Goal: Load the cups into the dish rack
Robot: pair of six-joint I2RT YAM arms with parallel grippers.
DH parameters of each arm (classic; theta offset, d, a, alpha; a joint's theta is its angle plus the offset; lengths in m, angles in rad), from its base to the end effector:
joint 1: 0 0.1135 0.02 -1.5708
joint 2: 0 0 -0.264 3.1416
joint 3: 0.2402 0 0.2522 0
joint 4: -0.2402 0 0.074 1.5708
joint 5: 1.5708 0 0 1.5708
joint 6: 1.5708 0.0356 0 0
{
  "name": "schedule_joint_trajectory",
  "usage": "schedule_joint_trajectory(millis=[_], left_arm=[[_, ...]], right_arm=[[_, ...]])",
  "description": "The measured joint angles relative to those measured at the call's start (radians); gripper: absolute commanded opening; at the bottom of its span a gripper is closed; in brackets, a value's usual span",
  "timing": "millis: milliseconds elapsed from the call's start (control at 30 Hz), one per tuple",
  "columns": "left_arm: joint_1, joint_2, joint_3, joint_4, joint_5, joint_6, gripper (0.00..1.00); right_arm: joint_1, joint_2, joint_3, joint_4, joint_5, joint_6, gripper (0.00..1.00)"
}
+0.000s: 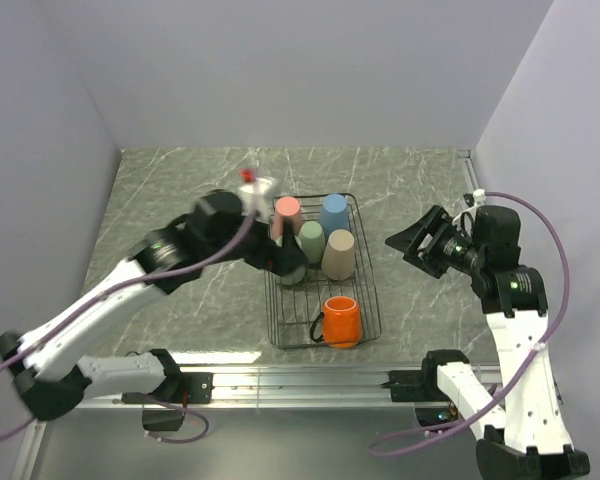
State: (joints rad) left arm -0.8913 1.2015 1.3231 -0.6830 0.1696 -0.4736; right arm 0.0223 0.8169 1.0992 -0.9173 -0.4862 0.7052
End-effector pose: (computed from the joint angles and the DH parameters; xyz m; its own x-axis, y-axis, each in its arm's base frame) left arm 0.1543 -0.2005 0.3909 -0.6884 0.1367 -0.7124 0.6097 0.6412 -0.4661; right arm 0.1424 0.0198 0.3693 -0.7081 0.5574 -0.4334 0.0830 0.6753 0.7329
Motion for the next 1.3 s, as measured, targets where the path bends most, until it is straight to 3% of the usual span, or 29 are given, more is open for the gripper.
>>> schedule_joint_trajectory(millis=[300, 700, 900, 1067, 1300], left_arm=[[0.126, -0.352, -0.153, 0.05, -0.42, -0.135, 0.99], [0.132, -0.463, -0.293, 0.048, -0.838, -0.217, 0.99], [0.135, -0.532, -0.439, 0.133, -1.046, -0.219, 0.99], [0.141, -0.63, -0.617, 0.219, -1.109, -0.181, 0.99], [0.147, -0.635, -0.695, 0.254, -1.122, -0.148, 0.99]], right_arm=[[-0.001, -0.17, -0.006, 0.114, -0.137, -0.036, 0.83], [-0.001, -0.249, -0.005, 0.049, -0.147, -0.093, 0.84], [0.0, -0.259, 0.004, 0.007, -0.137, -0.115, 0.87], [0.025, -0.259, 0.048, -0.017, -0.112, -0.145, 0.91], [0.086, -0.264, 0.094, -0.027, -0.076, -0.184, 0.93]])
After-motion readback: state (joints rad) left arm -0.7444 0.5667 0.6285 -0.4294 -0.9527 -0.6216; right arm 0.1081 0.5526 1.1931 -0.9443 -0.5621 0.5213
